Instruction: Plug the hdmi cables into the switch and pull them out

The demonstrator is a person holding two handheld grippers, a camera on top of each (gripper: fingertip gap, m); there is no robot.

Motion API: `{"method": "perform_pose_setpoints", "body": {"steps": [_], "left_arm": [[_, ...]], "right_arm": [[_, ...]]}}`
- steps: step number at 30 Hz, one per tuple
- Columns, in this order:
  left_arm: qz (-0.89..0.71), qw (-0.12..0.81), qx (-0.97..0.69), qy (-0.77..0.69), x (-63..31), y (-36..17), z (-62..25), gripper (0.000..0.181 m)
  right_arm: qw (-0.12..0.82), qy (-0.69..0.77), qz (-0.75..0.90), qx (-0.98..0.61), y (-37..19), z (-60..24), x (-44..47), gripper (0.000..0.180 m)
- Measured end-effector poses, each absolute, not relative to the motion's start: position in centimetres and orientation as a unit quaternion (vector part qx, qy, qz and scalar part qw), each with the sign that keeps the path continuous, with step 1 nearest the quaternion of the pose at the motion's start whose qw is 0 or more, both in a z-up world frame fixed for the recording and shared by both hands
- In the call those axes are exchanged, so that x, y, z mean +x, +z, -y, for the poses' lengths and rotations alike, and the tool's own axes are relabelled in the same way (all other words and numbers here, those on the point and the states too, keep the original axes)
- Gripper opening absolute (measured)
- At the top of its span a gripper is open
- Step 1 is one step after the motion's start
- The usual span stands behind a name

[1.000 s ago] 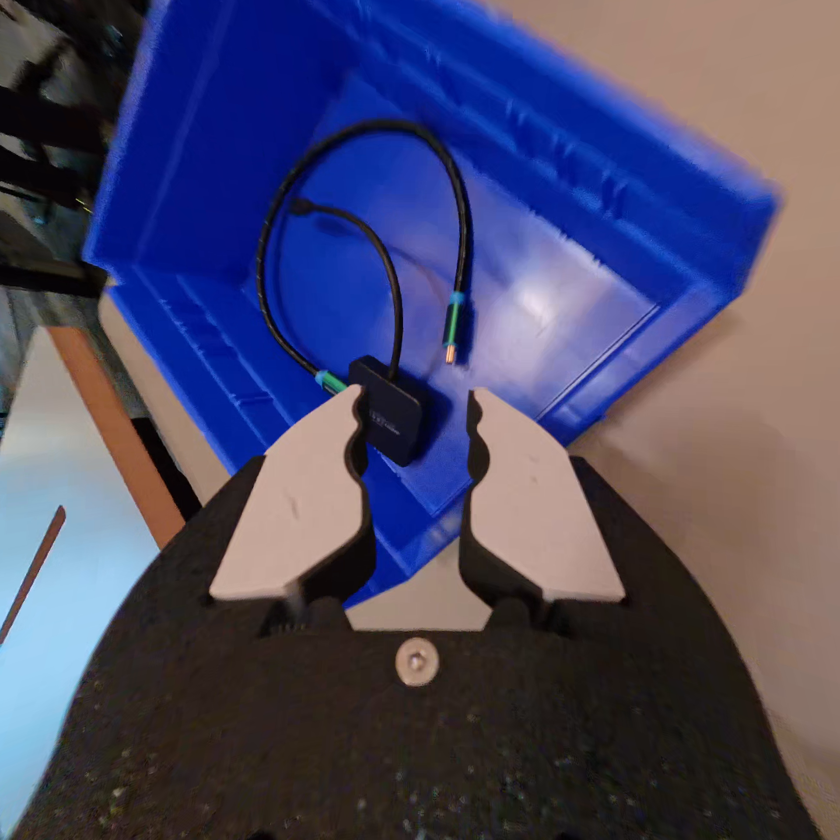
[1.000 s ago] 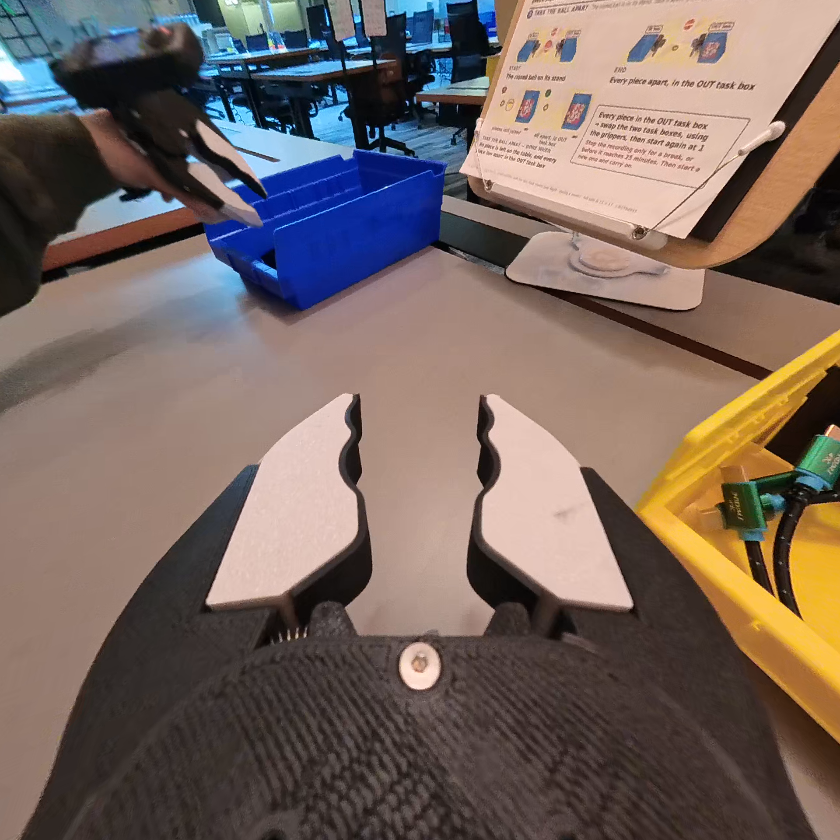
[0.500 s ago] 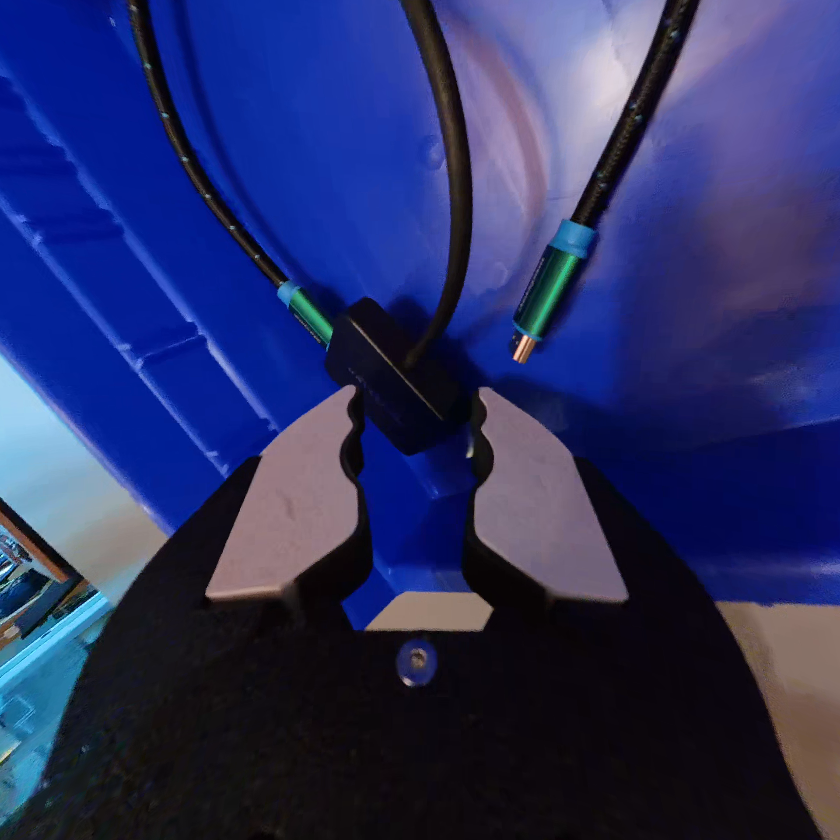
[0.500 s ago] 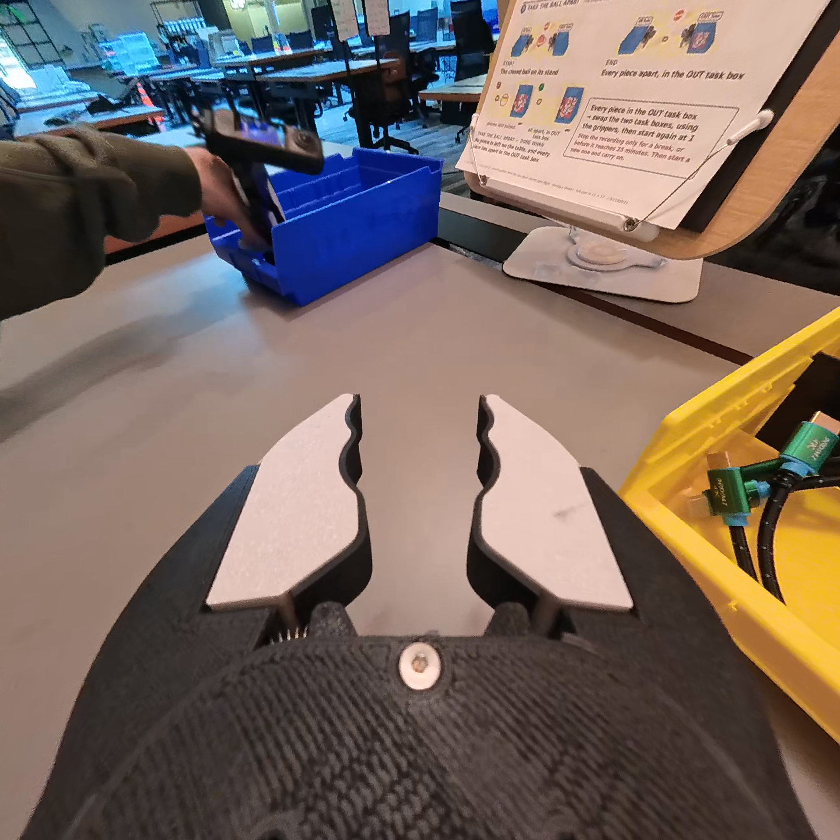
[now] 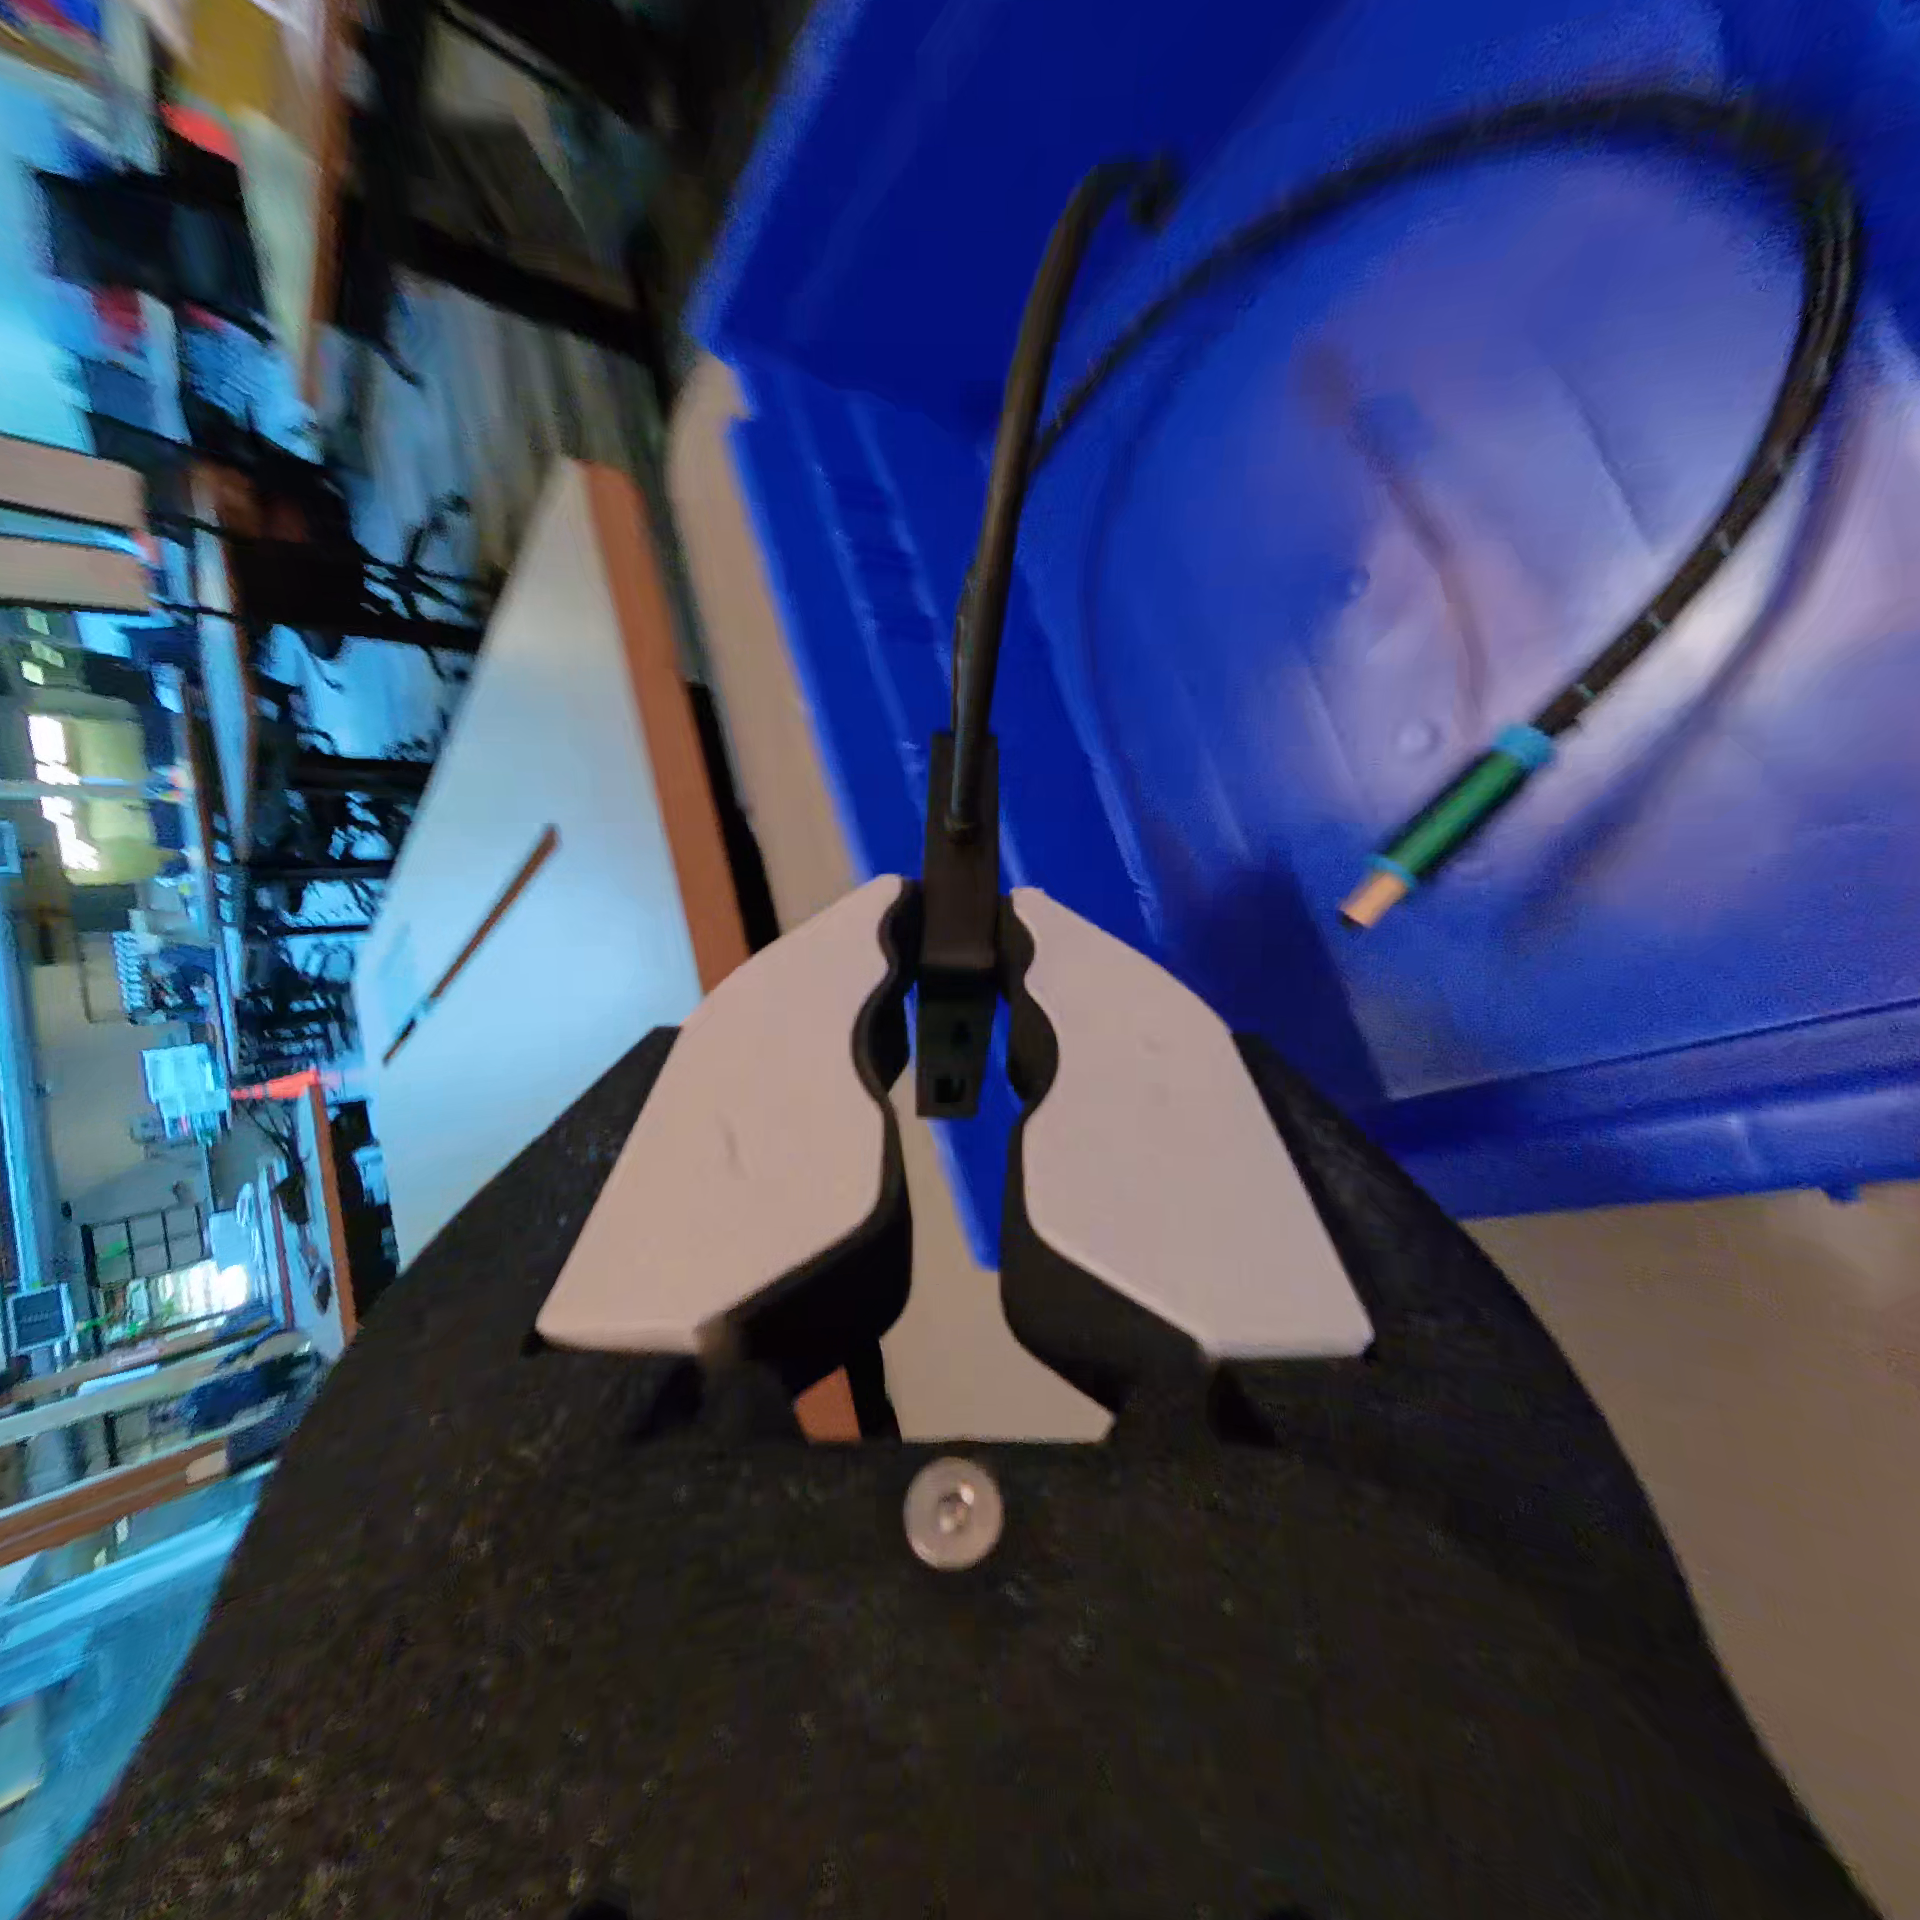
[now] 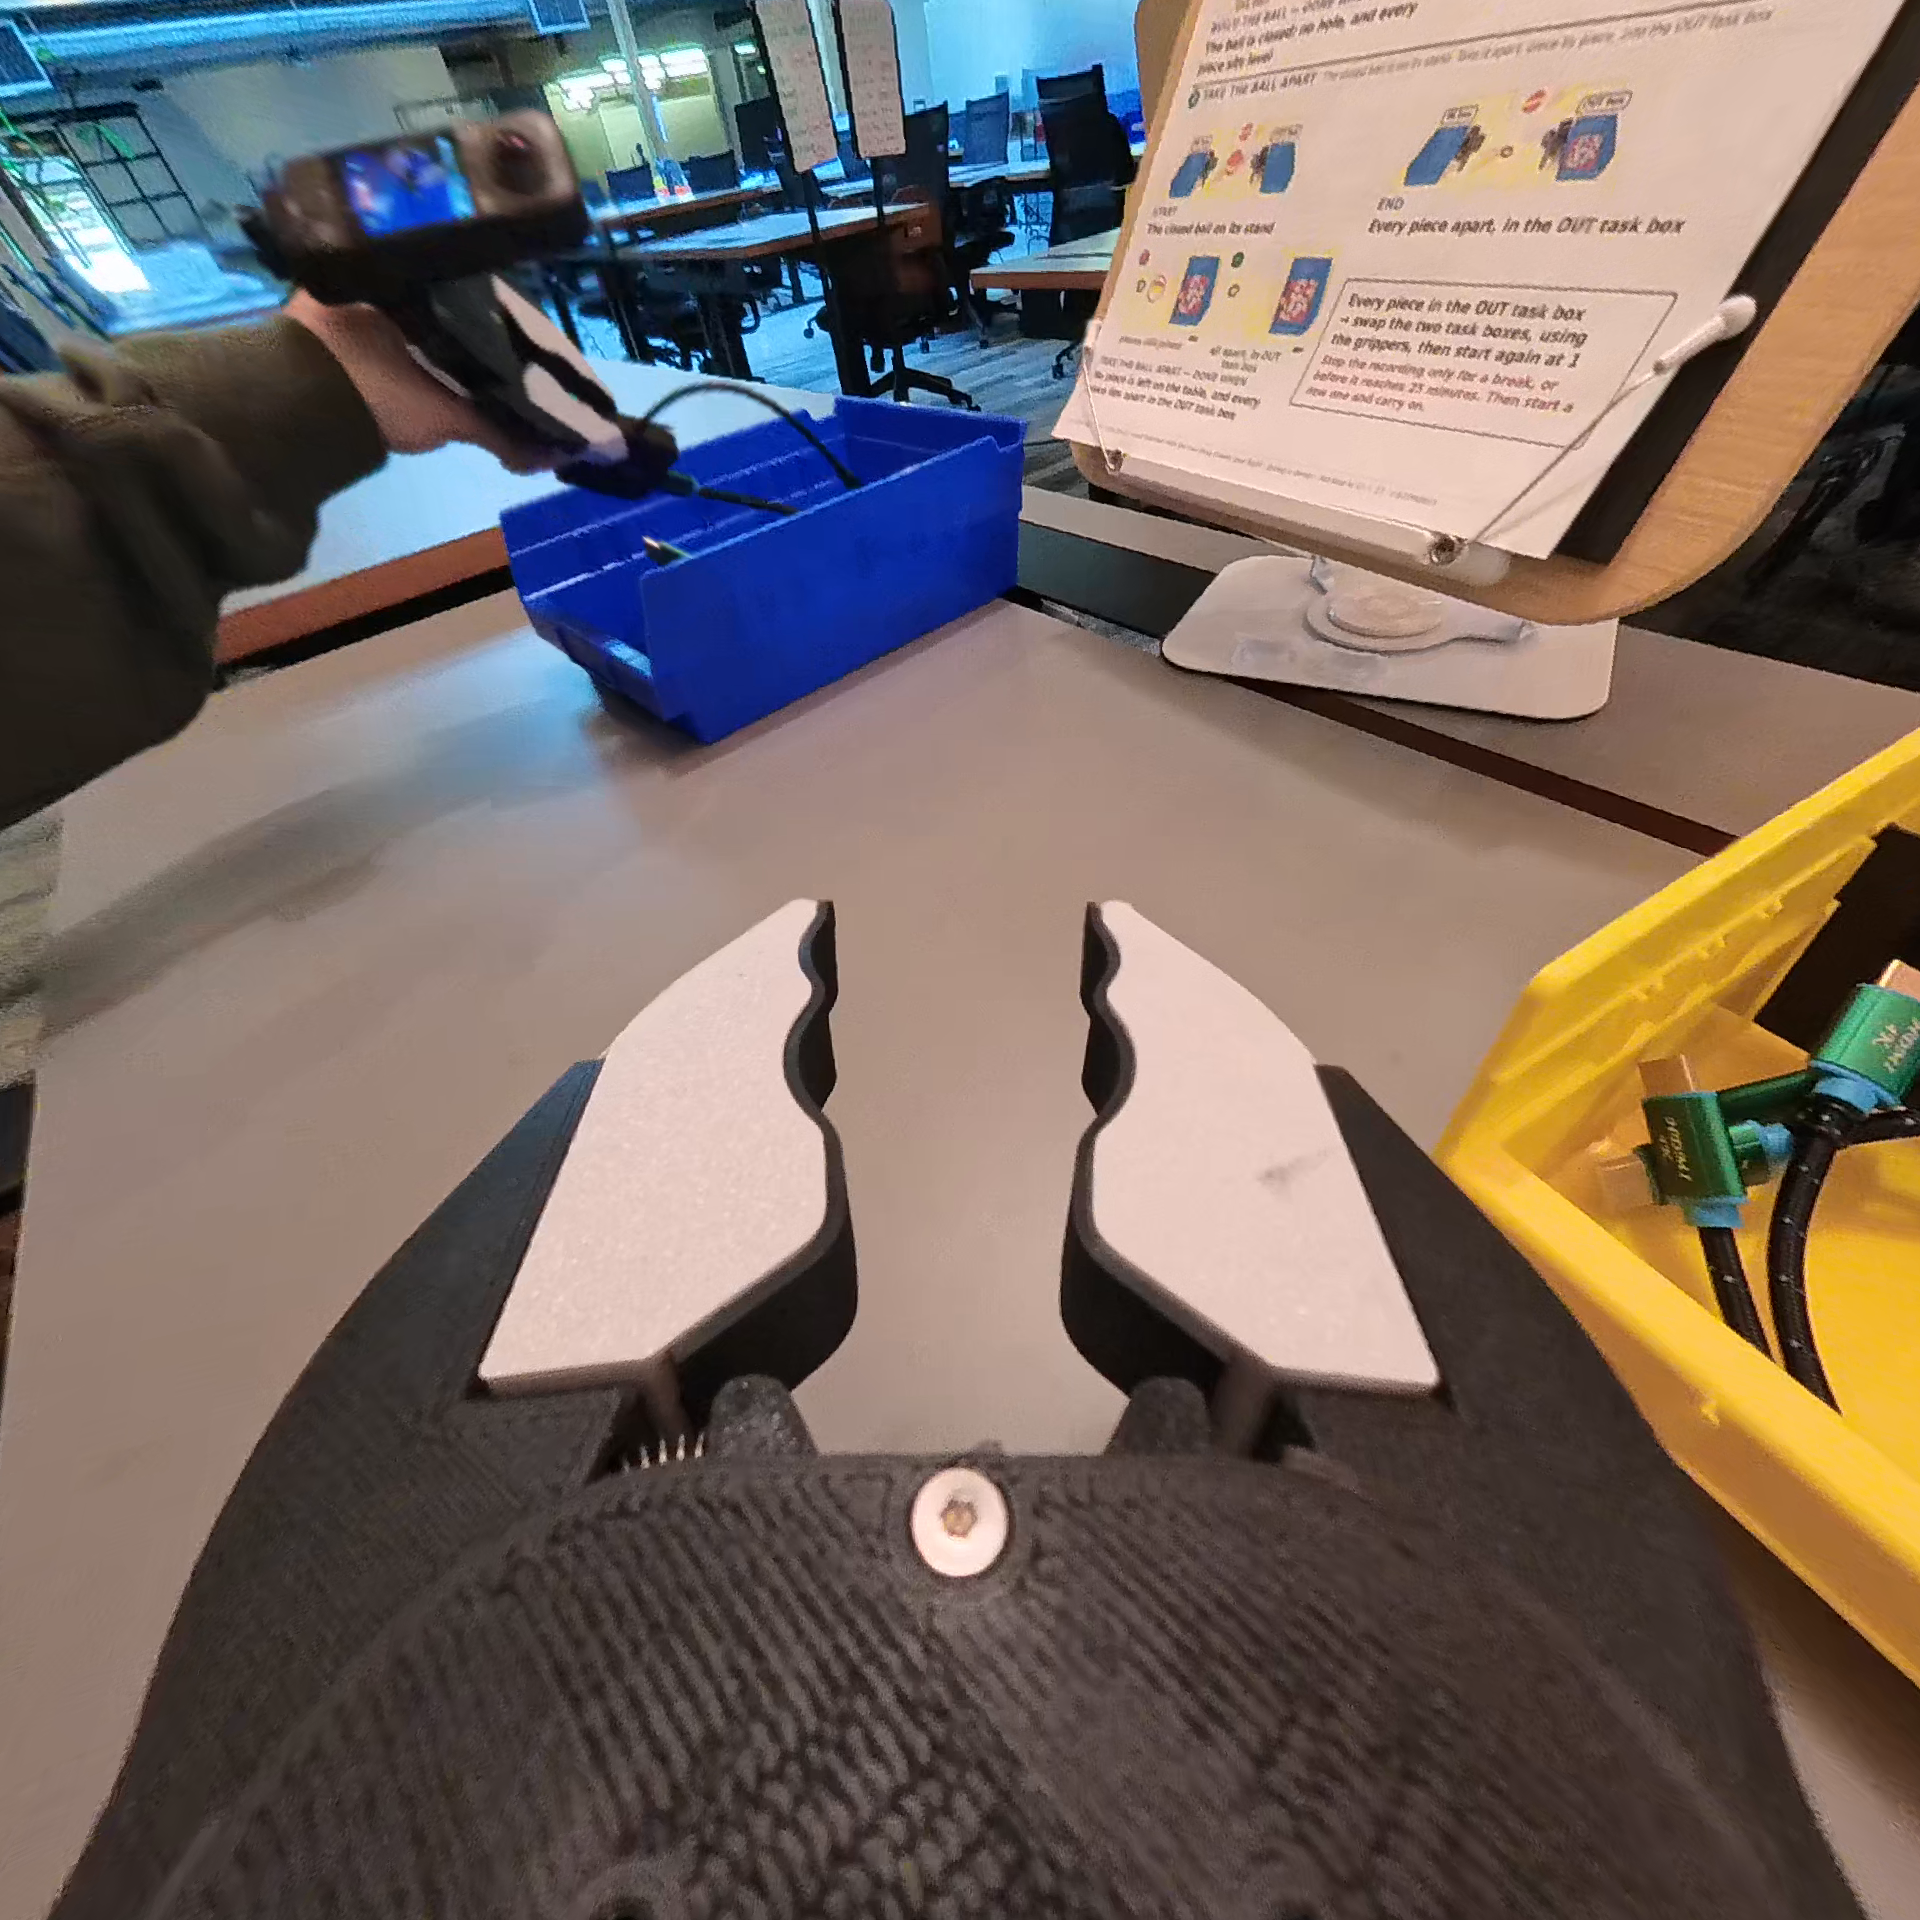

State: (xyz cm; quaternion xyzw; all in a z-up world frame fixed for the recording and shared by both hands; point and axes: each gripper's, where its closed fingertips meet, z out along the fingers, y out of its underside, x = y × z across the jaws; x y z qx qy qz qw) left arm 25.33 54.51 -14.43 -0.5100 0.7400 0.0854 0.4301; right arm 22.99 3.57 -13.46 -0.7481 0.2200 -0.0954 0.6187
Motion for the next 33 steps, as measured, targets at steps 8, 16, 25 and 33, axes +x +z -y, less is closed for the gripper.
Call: {"method": "perform_pose_setpoints", "body": {"steps": [8,16,25,33], "left_arm": [[-0.701,0.598,-0.385,-0.047,20.9,-2.8,-45.8,0.013],[-0.695,0.568,-0.305,-0.319,17.2,1.0,-32.3,0.013],[-0.732,0.391,-0.291,-0.475,16.4,-3.7,-21.4,0.013],[-0.785,0.314,-0.228,-0.482,14.5,-8.0,-15.4,0.013]], "right_arm": [[0.646,-0.088,-0.181,-0.736,-11.7,-6.3,20.7,0.042],[0.63,-0.17,-0.096,-0.751,-10.1,-8.0,18.1,0.046],[0.63,-0.25,-0.001,-0.735,-6.7,-9.4,14.1,0.053],[0.629,-0.299,-0.011,-0.717,-6.7,-8.4,16.1,0.054]]}}
